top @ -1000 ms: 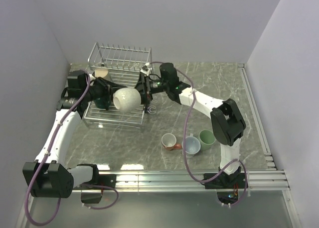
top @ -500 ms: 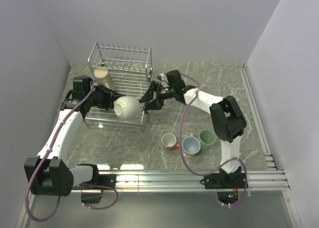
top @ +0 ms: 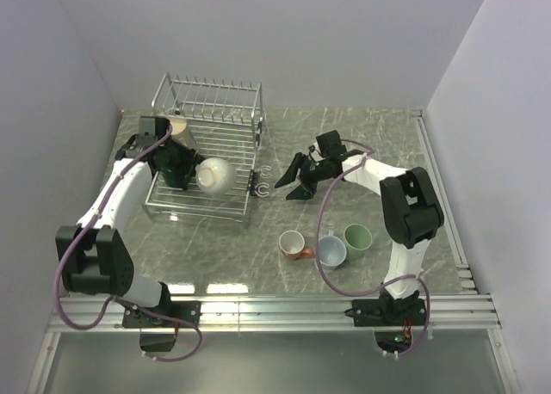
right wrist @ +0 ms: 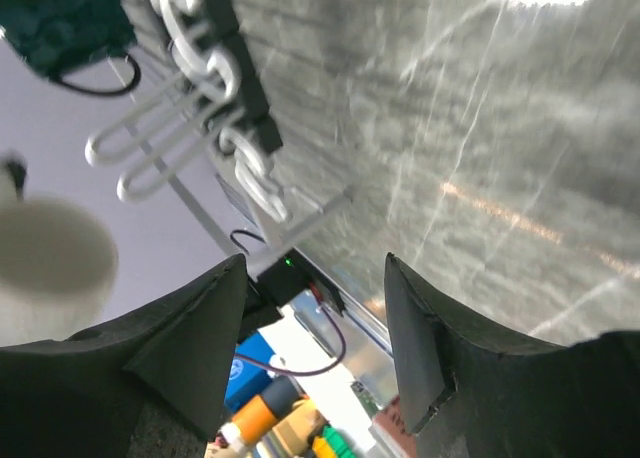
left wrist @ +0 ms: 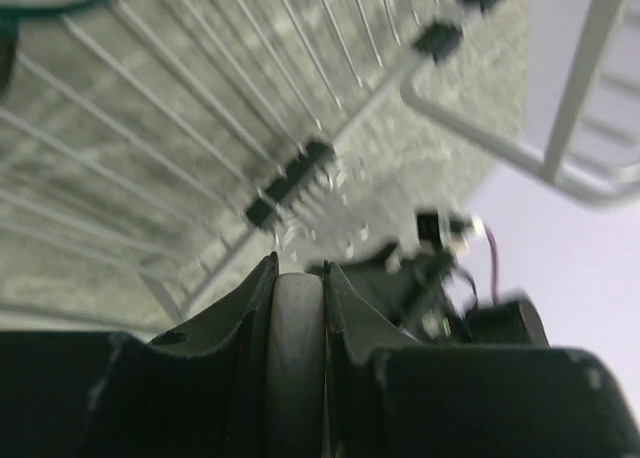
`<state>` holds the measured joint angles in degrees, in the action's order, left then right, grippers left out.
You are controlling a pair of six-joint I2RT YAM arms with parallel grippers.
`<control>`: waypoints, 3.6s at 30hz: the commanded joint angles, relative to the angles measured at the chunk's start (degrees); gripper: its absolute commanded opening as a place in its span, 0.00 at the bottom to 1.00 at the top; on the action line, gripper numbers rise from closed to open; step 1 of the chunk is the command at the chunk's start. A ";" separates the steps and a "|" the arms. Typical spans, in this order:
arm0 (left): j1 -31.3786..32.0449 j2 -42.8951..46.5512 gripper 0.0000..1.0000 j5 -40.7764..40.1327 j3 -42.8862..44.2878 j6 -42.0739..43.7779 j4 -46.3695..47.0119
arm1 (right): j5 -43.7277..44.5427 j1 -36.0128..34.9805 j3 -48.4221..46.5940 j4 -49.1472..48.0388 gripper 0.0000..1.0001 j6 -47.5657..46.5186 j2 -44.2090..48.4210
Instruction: Load the cups into the dish rack
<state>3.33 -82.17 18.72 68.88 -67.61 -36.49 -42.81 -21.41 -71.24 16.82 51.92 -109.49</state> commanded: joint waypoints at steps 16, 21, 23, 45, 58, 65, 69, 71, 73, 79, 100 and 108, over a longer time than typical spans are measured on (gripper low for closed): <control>11.08 -18.11 0.00 -21.26 17.16 -7.70 -15.18 | -0.87 1.19 7.78 2.34 0.63 -4.19 11.23; 11.52 -18.64 0.00 -23.73 17.07 -8.76 -16.42 | -1.66 1.19 9.02 1.90 0.61 -4.55 11.93; 11.35 -16.89 0.00 -24.87 16.11 -9.55 -16.33 | -1.84 1.11 9.10 1.99 0.61 -4.90 11.76; 11.52 -21.10 0.61 -16.96 13.47 -8.41 -15.62 | -3.51 1.19 6.73 4.71 0.59 -7.89 9.65; 11.61 -17.94 0.87 -20.56 20.06 -8.15 -23.53 | -3.60 1.19 8.13 3.75 0.59 -7.80 10.53; 11.61 -14.16 0.86 -22.23 22.79 -8.50 -27.49 | -3.07 1.19 8.49 4.27 0.59 -8.50 12.19; 11.61 -10.56 0.86 -24.52 24.63 -8.67 -30.65 | -2.37 1.19 7.70 6.72 0.59 -9.64 14.13; 11.61 -8.71 0.86 -25.74 26.12 -8.32 -31.27 | -0.97 1.19 6.47 8.22 0.59 -11.30 15.79; 11.61 -6.35 0.85 -26.89 26.74 -8.24 -31.89 | 3.66 0.85 3.49 13.31 0.59 -13.85 17.11; 11.26 1.12 0.82 -30.05 21.74 -6.30 -28.90 | 11.16 -1.35 1.28 23.16 0.60 -22.64 22.04; 2.73 14.76 0.80 -28.74 13.39 1.61 -26.35 | 26.10 -16.65 8.84 25.28 0.55 -24.06 18.18; 1.68 16.60 0.79 -28.04 12.16 2.93 -26.44 | 29.18 -17.97 10.60 24.76 0.08 -25.11 16.59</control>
<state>5.32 -67.53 -8.36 81.73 -65.47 -62.13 -15.68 -38.59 -61.41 41.87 27.42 -92.64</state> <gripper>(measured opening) 0.796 0.151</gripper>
